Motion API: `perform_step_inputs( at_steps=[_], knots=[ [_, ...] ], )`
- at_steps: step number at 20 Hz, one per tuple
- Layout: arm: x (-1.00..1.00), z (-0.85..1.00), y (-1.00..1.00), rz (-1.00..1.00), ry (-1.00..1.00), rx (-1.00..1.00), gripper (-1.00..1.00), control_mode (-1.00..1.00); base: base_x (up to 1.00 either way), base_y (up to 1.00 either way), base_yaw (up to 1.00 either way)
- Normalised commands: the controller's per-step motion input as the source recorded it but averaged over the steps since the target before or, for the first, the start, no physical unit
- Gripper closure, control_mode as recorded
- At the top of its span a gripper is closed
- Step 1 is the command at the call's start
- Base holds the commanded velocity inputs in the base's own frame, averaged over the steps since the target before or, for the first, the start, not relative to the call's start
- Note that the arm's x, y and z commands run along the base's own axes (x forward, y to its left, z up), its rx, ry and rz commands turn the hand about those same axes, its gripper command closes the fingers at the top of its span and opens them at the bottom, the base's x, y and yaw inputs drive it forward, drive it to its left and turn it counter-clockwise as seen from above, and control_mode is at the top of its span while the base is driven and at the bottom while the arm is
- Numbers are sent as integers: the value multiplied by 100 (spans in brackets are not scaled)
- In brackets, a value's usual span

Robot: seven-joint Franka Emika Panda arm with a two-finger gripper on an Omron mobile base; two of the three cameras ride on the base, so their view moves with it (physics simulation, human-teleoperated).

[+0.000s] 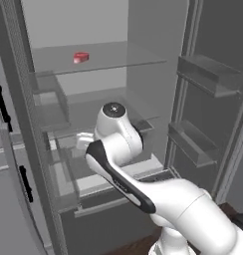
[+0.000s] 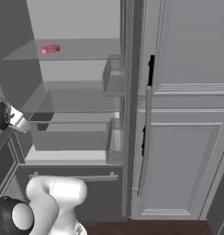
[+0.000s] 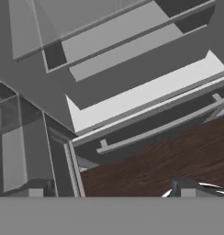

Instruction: Place one cucumber and one steak in each tupperware on the nearby counter, to pack two identical lunches.

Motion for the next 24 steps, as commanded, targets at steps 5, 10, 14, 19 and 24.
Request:
perform_step_inputs(
  at_steps=[5,10,14,19,24],
  knots=[
    [0,0,0,0,0,0,-100,100,87,0,0],
    [0,0,0,0,0,0,-100,100,81,0,0],
    [6,50,0,0,-10,0,-100,-100,30,0,0],
    [-19,100,-6,-3,-36,0,-100,-100,0,0,0],
    [-3,100,-10,-3,-31,0,-100,-100,0,0,0]
  ],
)
